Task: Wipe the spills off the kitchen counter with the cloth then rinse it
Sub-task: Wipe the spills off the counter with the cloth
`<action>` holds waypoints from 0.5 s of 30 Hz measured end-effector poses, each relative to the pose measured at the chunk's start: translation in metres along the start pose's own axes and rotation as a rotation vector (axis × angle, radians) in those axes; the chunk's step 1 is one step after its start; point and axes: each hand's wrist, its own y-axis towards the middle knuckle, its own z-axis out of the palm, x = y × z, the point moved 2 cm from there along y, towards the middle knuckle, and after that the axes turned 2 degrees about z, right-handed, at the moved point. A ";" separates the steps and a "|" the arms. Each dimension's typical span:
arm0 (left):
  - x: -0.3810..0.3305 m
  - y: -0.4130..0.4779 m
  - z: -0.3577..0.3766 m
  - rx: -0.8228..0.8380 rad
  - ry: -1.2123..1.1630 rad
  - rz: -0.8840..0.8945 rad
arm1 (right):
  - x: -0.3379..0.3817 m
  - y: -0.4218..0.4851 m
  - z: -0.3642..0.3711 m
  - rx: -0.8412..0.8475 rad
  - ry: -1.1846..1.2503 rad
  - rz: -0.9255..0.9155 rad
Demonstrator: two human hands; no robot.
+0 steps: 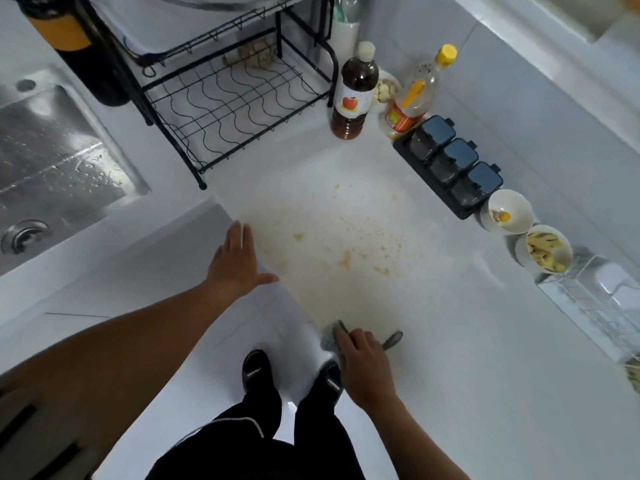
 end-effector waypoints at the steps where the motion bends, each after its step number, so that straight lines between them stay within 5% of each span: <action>1: 0.002 0.006 -0.005 0.030 0.016 0.007 | 0.004 0.000 0.001 0.022 0.012 -0.015; 9: -0.003 0.025 -0.005 0.178 0.025 -0.113 | -0.012 0.010 -0.002 0.026 0.054 0.036; 15: -0.011 0.033 0.003 0.204 -0.006 -0.196 | -0.121 0.052 -0.031 -0.149 0.087 0.308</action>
